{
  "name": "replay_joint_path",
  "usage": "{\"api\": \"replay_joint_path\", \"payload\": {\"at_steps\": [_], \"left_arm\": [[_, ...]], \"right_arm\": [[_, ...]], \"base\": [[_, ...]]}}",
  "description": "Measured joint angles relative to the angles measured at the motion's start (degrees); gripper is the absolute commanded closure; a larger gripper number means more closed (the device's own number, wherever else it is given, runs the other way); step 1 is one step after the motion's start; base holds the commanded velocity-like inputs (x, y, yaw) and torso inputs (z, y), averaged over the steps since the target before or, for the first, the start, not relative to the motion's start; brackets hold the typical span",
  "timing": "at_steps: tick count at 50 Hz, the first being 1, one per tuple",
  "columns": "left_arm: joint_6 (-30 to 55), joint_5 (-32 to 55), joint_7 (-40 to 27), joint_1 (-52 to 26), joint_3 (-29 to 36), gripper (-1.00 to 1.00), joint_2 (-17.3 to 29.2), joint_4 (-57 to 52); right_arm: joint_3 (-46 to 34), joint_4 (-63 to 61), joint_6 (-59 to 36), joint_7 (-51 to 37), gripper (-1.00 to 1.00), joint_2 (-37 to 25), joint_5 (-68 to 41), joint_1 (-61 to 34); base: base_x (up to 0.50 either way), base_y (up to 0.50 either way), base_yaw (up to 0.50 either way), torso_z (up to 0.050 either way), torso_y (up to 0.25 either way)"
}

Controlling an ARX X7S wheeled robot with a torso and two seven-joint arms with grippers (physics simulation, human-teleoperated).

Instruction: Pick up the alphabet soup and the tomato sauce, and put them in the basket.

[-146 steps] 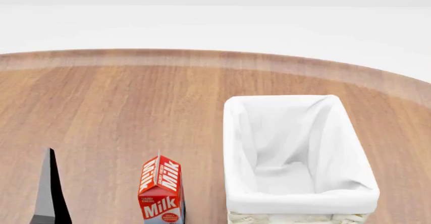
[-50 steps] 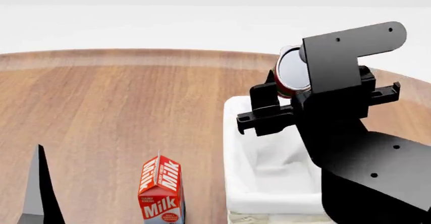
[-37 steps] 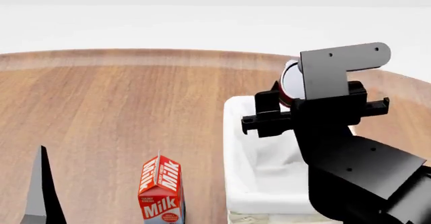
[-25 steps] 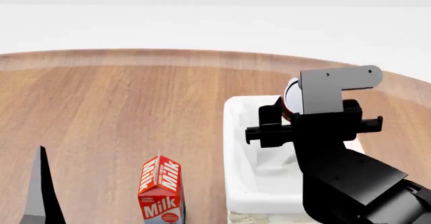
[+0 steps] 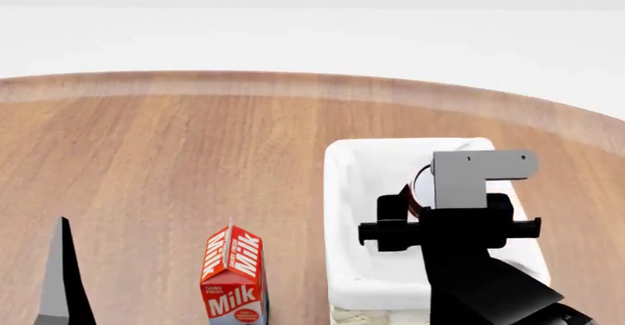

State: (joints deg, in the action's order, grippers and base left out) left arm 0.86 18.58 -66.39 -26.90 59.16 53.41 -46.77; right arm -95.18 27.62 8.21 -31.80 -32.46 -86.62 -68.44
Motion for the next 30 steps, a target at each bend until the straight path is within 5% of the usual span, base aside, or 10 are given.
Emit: {"api": "replay_joint_path", "payload": {"at_steps": [26,27,30], "left_arm": [[0.46,-0.04,0.52,0.07,-0.17,-1.00,-0.52,0.13],[0.43,-0.06,0.53,0.10,-0.18,-1.00,-0.53,0.15],[0.28,-0.15,0.58,0.23,-0.17,-1.00,-0.58,0.31]], "right_arm": [[0.44,1.97,0.16,0.90,1.00,0.84,-0.18,1.56],[0.44,2.05,0.14,0.93,-1.00,0.88,-0.17,1.60],[0.60,2.48,-0.12,1.13,-1.00,1.13,0.27,1.71]], "base": [[0.00,0.00,0.00,0.000,0.000],[0.00,0.00,0.00,0.000,0.000],[0.00,0.00,0.00,0.000,0.000]]}}
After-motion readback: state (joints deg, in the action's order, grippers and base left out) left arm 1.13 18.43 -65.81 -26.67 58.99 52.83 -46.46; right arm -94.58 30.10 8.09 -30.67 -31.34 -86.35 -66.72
